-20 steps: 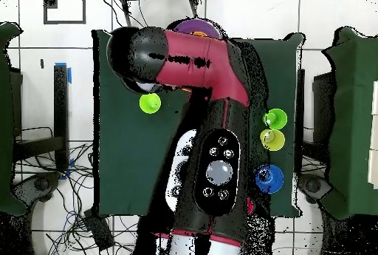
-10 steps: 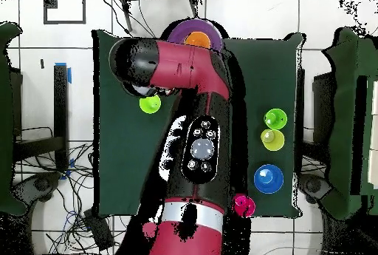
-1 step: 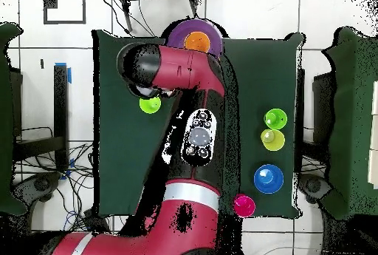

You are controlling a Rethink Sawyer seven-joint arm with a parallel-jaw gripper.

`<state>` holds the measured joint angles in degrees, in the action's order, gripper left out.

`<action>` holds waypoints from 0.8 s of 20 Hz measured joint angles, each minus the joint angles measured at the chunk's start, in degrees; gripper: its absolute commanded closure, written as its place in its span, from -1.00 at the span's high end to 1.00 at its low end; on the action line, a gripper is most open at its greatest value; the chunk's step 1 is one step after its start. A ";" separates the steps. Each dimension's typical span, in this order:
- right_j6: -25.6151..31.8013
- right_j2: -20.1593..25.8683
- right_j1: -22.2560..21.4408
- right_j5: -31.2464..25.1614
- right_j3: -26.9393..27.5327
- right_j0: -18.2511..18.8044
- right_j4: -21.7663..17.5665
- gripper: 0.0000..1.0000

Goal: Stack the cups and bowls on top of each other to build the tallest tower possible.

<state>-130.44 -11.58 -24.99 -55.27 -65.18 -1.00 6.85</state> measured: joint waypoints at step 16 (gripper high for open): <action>0.00 -0.03 3.40 9.27 -1.23 -1.24 3.45 1.00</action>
<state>-130.44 -11.62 -21.60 -46.00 -66.41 -2.25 10.30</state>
